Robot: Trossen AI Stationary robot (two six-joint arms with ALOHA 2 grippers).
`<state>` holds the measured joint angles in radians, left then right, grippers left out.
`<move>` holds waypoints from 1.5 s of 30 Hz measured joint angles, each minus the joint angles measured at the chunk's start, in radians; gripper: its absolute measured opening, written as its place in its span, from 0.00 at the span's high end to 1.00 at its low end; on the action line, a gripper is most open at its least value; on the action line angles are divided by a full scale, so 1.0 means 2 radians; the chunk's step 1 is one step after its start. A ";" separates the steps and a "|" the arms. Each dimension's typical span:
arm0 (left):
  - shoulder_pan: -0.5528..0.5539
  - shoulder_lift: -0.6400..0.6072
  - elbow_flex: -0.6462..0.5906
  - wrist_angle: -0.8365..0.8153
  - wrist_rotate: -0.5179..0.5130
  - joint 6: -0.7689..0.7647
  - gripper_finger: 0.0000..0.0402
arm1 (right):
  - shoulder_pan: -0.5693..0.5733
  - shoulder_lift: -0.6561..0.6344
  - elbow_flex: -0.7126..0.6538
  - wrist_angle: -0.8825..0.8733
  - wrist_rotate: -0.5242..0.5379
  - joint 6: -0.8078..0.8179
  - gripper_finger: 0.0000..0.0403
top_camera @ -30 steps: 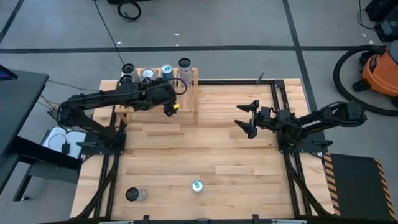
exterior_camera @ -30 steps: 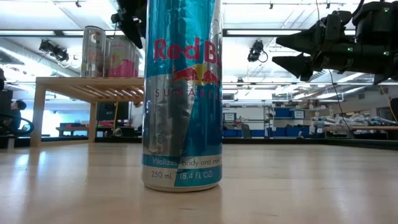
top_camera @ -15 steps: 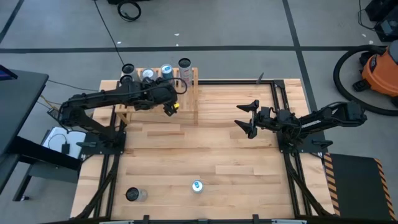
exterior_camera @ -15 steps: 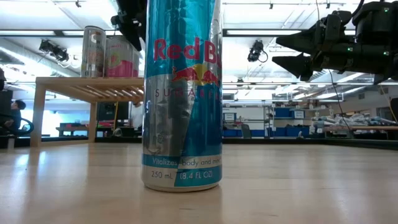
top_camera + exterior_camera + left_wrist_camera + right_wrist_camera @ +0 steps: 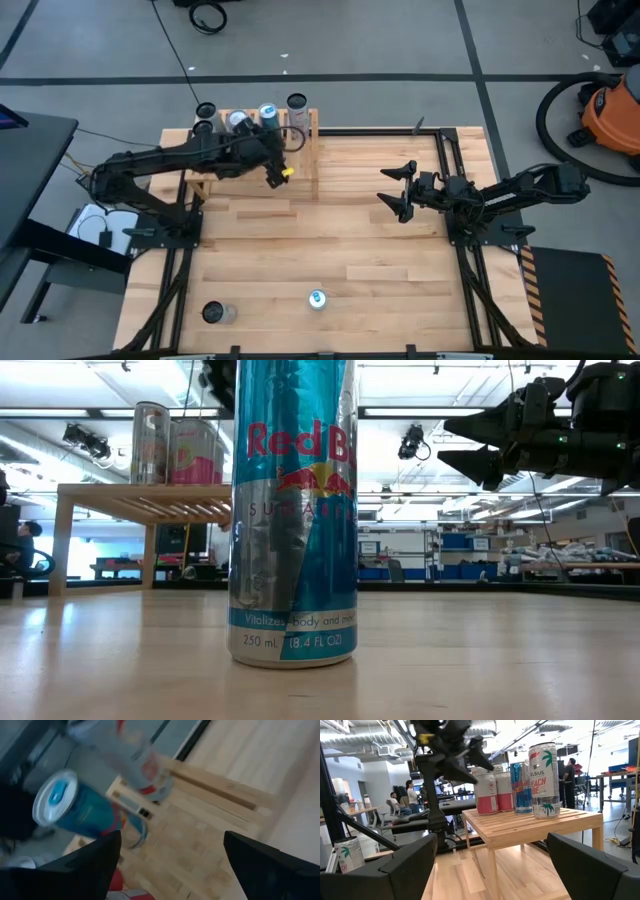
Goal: Place canned beverage on shelf
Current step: Put the blue soda can on the shelf aligned with the other blue soda can
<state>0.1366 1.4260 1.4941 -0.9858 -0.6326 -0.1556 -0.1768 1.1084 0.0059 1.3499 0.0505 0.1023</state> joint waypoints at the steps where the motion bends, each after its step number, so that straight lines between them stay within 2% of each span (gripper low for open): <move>1: -0.007 -0.001 0.000 0.004 0.000 0.010 0.10 | 0.000 0.000 0.000 0.000 0.000 0.000 0.04; 12: -0.068 -0.045 0.000 -0.016 0.001 0.037 0.10 | 0.000 0.001 0.000 0.000 -0.002 0.000 0.04; 14: -0.072 -0.051 0.000 -0.019 0.004 0.036 0.10 | 0.000 0.001 0.000 -0.008 -0.022 0.000 0.04; 19: -0.082 -0.057 0.000 -0.045 0.039 0.005 0.10 | 0.000 0.002 0.000 -0.017 -0.121 0.000 0.04; 22: -0.092 -0.060 0.000 -0.047 0.050 0.002 0.10 | 0.000 0.002 0.000 -0.015 -0.142 0.000 0.04; 35: -0.149 -0.091 0.000 -0.038 0.052 -0.060 0.10 | 0.000 0.002 0.000 -0.006 -0.125 0.002 0.04; 39: -0.164 -0.092 0.000 -0.024 0.059 -0.065 0.10 | 0.000 0.002 0.007 0.029 -0.084 0.019 0.04; 45: -0.174 -0.092 0.000 0.025 0.084 -0.061 0.10 | -0.001 0.002 0.032 0.043 -0.075 0.115 0.04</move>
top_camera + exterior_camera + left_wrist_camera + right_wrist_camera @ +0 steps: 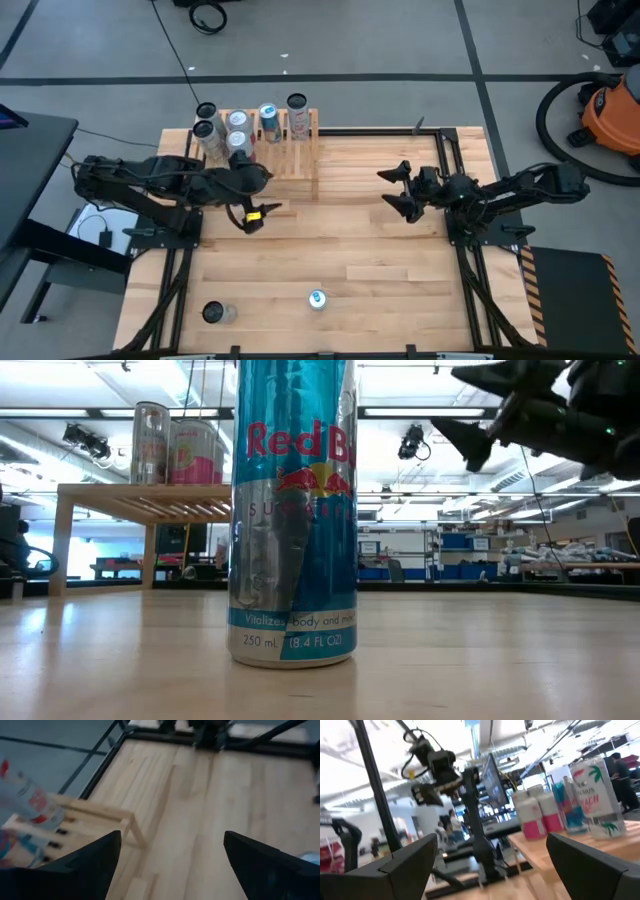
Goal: Place canned beverage on shelf
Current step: Put the blue soda can on the shelf aligned with the other blue soda can
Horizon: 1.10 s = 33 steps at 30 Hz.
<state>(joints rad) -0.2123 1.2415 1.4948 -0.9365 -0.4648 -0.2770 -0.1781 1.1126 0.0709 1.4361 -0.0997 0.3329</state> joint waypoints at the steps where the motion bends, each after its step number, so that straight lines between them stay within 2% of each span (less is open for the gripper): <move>1: 0.000 0.000 0.000 0.010 0.005 0.001 0.10 | 0.000 0.000 0.006 0.000 0.002 0.007 0.04; 8: -0.002 0.000 0.000 0.021 0.009 0.017 0.10 | 0.009 0.000 0.038 -0.010 -0.042 0.055 0.04; 17: -0.002 0.000 0.000 0.015 0.007 0.026 0.10 | 0.077 0.000 0.071 -0.095 -0.048 0.000 0.06; 24: 0.001 -0.003 0.000 0.015 0.007 0.018 0.10 | 0.146 0.000 0.110 -0.206 0.053 -0.039 0.07; 29: 0.001 -0.003 0.000 0.016 0.006 0.009 0.10 | 0.164 0.000 0.124 -0.206 0.152 -0.062 0.07; 33: 0.001 -0.003 0.000 0.016 0.006 -0.005 0.10 | 0.165 0.000 0.125 -0.212 0.184 -0.032 0.07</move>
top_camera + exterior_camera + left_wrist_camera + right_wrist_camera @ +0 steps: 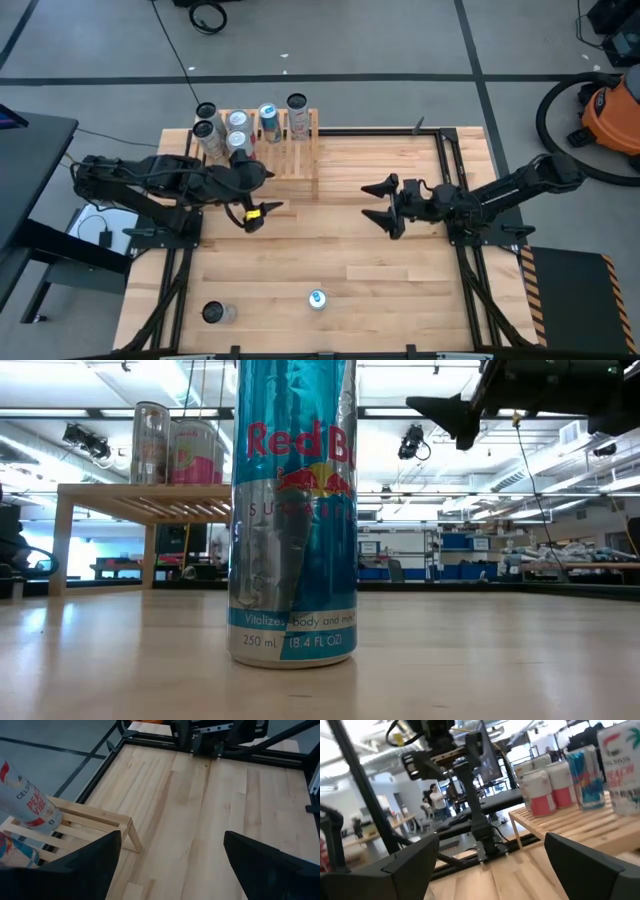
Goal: Place canned beverage on shelf
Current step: Put the blue soda can on the shelf aligned with the other blue soda can
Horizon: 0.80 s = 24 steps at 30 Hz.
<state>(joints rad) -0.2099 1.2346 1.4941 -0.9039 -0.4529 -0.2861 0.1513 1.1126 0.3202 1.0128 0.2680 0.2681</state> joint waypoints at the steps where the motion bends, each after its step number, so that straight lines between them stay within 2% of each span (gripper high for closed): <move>1: 0.000 0.000 0.000 0.000 0.000 -0.004 0.10 | 0.000 0.000 0.000 0.000 0.005 0.011 0.07; 4: -0.001 0.000 0.000 0.000 0.001 -0.011 0.10 | 0.000 0.000 0.000 -0.004 0.004 0.023 0.07; 8: -0.002 0.000 0.000 0.000 0.002 -0.013 0.10 | -0.003 0.000 0.000 0.017 -0.030 0.002 0.07; 10: -0.002 0.000 0.000 0.000 0.002 -0.013 0.10 | -0.008 0.000 0.000 0.043 -0.024 -0.022 0.07; 12: -0.002 0.000 0.000 0.000 0.002 -0.013 0.10 | -0.009 -0.001 0.000 0.054 -0.014 -0.009 0.07; 13: -0.002 0.000 0.000 0.000 0.002 -0.013 0.10 | -0.009 0.000 0.000 0.052 -0.023 0.000 0.07; 15: -0.002 0.000 0.000 0.000 0.002 -0.013 0.10 | -0.007 0.004 0.003 0.043 -0.073 0.007 0.07; 17: -0.004 0.000 0.000 -0.003 0.002 -0.017 0.10 | 0.004 0.020 0.009 0.034 -0.106 0.015 0.07; 24: -0.010 0.000 0.000 -0.006 0.003 -0.020 0.10 | 0.057 0.135 0.063 0.031 -0.107 -0.006 0.07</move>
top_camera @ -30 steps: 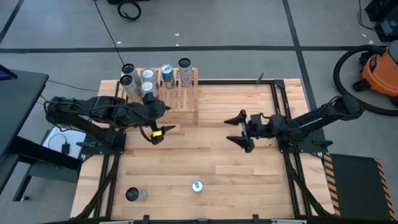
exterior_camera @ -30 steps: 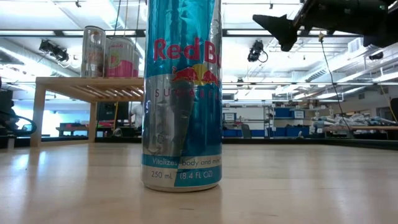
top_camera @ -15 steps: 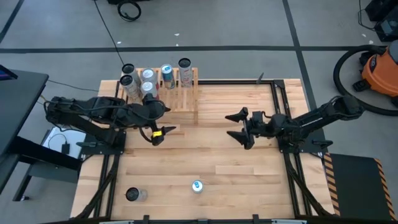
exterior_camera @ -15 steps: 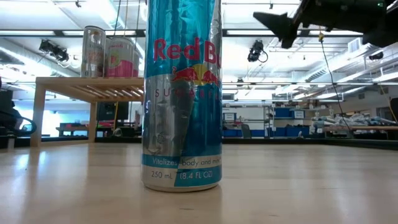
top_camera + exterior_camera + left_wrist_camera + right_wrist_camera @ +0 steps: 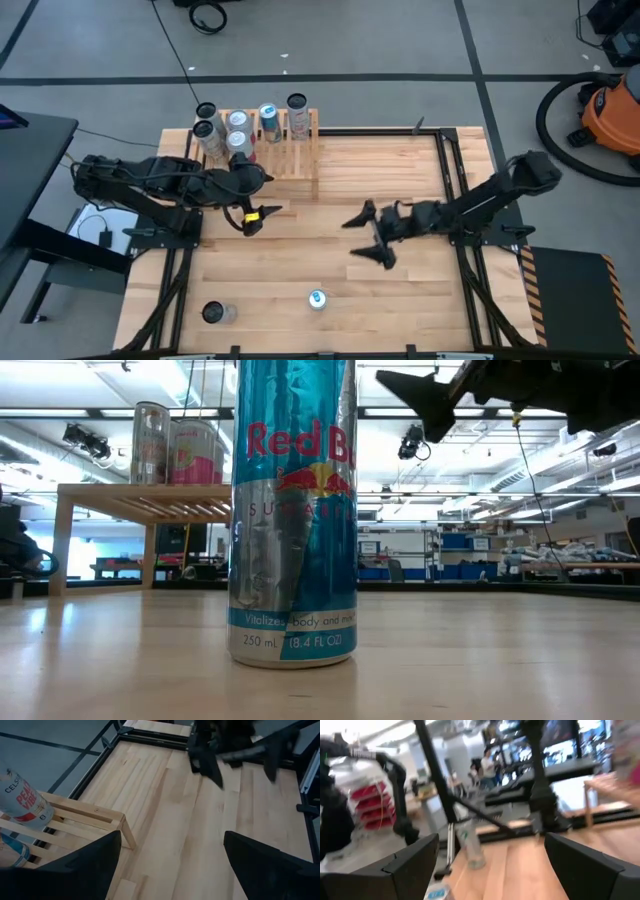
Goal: Place canned beverage on shelf
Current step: Put the blue soda can on the shelf aligned with the other blue soda can
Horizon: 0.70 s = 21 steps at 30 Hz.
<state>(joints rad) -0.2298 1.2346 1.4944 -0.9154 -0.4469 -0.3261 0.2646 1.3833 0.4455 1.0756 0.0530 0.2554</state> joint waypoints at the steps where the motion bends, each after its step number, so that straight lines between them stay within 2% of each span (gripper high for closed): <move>1: 0.000 0.000 0.000 0.000 0.000 -0.002 0.10 | 0.006 0.017 0.008 0.000 0.000 -0.002 0.07; 9: 0.000 0.000 0.000 -0.019 0.000 -0.006 0.10 | 0.047 0.126 0.062 0.000 -0.004 -0.015 0.07; 13: 0.000 0.000 0.000 -0.022 0.000 -0.007 0.10 | 0.067 0.177 0.091 -0.001 -0.039 -0.018 0.07; 21: 0.000 0.000 0.000 -0.021 0.000 -0.028 0.10 | 0.090 0.242 0.153 0.000 -0.038 -0.052 0.07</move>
<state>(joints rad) -0.2295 1.2346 1.4944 -0.9569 -0.4470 -0.3821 0.4450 1.8682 0.7512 1.0763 -0.0231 0.1516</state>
